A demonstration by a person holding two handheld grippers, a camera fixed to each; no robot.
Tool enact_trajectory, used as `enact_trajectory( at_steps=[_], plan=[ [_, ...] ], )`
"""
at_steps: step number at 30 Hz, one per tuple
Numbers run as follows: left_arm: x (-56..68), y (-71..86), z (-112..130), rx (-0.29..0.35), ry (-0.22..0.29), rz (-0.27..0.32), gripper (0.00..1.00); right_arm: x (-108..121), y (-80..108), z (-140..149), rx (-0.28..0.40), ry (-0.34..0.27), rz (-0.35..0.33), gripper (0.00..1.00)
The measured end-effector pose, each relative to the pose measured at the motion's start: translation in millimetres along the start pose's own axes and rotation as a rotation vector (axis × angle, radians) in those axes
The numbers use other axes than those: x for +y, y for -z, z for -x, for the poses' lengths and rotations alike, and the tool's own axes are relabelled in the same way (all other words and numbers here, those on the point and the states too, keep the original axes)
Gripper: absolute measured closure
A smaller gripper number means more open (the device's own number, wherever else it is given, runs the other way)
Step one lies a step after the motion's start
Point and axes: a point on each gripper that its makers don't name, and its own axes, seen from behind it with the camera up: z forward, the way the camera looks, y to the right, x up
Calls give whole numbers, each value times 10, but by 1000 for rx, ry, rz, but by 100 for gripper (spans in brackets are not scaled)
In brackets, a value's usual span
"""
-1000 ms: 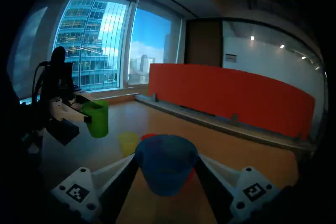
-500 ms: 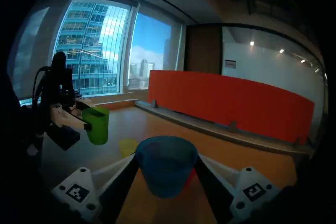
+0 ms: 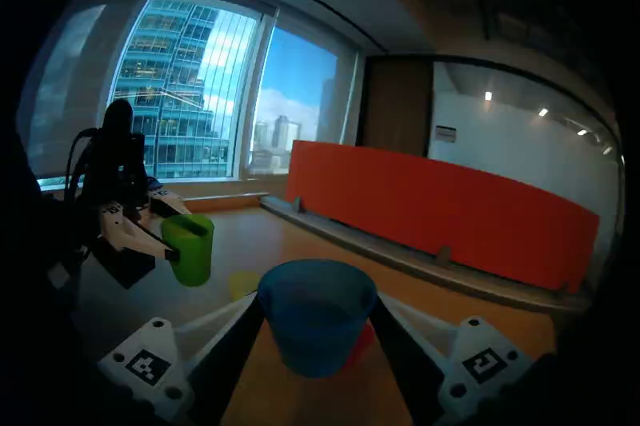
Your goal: Pour water
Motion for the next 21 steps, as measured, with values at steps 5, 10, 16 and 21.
enact_trajectory(
  at_steps=[5, 10, 16, 21],
  plan=[
    [35, -20, 15, 1, -7, 8, 13, 11, -23, -162, 11, 53, -7, 9],
    [73, -37, 23, 4, -23, 11, 13, 40, -64, -337, 26, 113, -9, 9],
    [115, -63, 15, 10, -29, 17, 13, 60, -128, -550, 44, 181, -11, 9],
    [147, -83, -10, 15, -30, 22, 13, 73, -190, -690, 52, 242, -12, 9]
  ],
)
